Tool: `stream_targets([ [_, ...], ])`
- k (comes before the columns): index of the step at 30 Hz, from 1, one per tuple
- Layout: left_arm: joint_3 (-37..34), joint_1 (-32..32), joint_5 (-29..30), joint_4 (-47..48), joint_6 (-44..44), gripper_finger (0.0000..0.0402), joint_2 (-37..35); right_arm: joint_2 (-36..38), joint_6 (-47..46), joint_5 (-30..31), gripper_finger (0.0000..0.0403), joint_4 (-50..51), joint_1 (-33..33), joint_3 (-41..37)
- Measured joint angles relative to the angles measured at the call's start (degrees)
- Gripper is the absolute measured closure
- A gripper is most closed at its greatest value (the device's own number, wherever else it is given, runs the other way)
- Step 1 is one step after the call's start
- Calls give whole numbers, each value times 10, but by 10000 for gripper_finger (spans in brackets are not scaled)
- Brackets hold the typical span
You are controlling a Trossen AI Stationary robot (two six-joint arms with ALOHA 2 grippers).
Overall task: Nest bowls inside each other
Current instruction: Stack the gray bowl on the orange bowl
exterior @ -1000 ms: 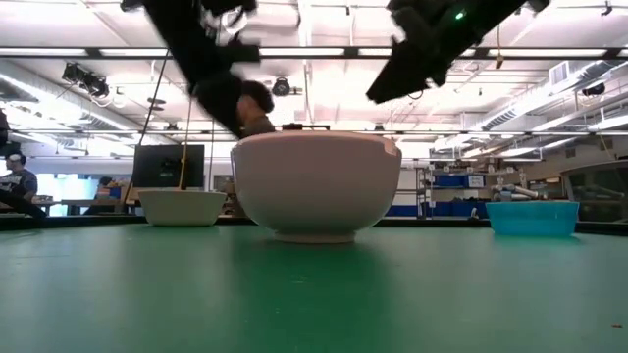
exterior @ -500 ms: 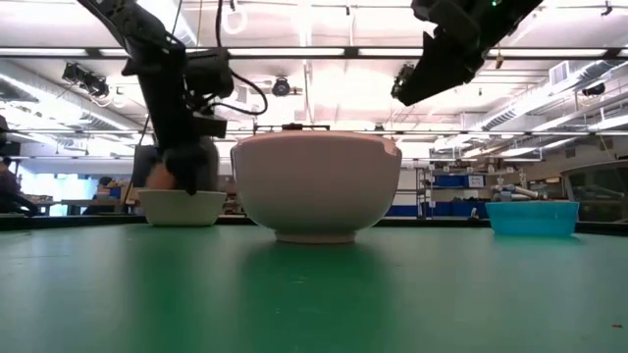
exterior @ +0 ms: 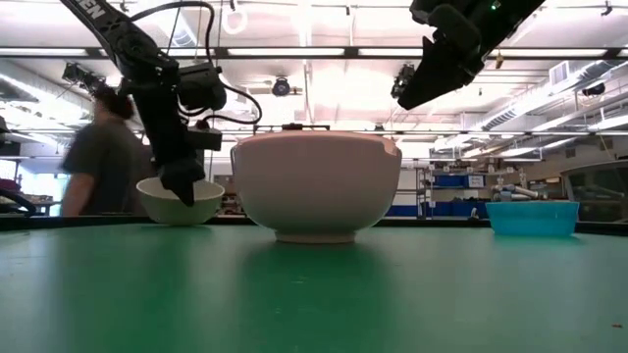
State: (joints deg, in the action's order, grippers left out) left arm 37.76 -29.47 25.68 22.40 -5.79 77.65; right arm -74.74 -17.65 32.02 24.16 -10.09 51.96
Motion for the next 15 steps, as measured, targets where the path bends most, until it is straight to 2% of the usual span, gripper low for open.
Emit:
stream_targets([
  [4,0,0,53,0,-10,291,0,0,1,10,239,0,0,0],
  [12,0,0,55,-4,-30,343,0,0,2,12,239,0,1,0],
  [15,0,3,47,-4,-20,373,0,0,2,12,239,0,1,0],
])
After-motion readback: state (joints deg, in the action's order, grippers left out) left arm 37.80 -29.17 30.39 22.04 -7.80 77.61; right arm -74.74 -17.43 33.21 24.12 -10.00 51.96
